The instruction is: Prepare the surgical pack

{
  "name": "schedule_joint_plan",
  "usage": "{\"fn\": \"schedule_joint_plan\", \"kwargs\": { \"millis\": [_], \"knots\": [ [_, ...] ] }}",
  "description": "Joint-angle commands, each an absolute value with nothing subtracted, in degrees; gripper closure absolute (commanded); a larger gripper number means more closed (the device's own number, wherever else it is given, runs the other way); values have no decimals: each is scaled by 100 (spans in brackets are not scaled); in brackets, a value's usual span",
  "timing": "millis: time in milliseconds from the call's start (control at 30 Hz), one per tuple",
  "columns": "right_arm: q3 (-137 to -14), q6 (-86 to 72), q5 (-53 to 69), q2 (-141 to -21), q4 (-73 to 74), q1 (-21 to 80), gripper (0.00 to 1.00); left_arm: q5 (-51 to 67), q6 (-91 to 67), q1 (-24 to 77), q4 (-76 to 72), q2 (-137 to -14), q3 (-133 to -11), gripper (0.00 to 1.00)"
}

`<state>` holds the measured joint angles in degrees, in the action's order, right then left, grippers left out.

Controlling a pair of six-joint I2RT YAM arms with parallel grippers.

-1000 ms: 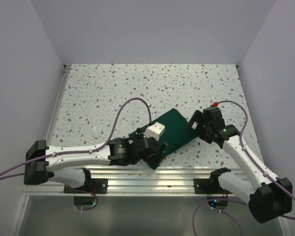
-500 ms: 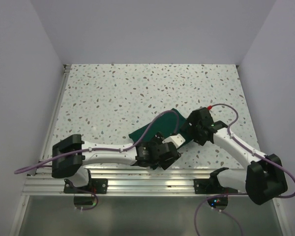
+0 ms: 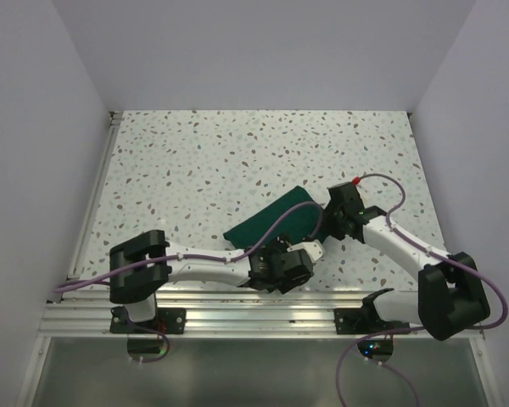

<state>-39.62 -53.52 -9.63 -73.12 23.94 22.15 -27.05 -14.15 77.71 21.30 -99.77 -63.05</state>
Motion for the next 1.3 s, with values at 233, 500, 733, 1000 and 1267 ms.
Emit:
{"fn": "schedule_joint_plan", "kwargs": {
  "millis": [233,500,733,1000,1267],
  "knots": [
    [-4341,-4273,-1318,-7655,1872,1942,68,-3348,-1257,7857,2600,-10054,-6424,12],
    [-4500,-3806,-1380,-7717,1652,1828,68,-3612,-1362,7866,3075,-10257,-6530,12],
    [-4570,-3735,-1160,-7901,1547,1486,64,-3744,-1591,7954,3463,-10223,-6504,11],
    [-4614,-3726,-1142,-7805,1582,1441,33,-3683,-1758,7981,3551,-9914,-6486,7],
    [-4728,-3490,-1467,-7269,2003,1354,10,-3350,-2056,7893,3533,-8975,-6487,0]
  ]
}}
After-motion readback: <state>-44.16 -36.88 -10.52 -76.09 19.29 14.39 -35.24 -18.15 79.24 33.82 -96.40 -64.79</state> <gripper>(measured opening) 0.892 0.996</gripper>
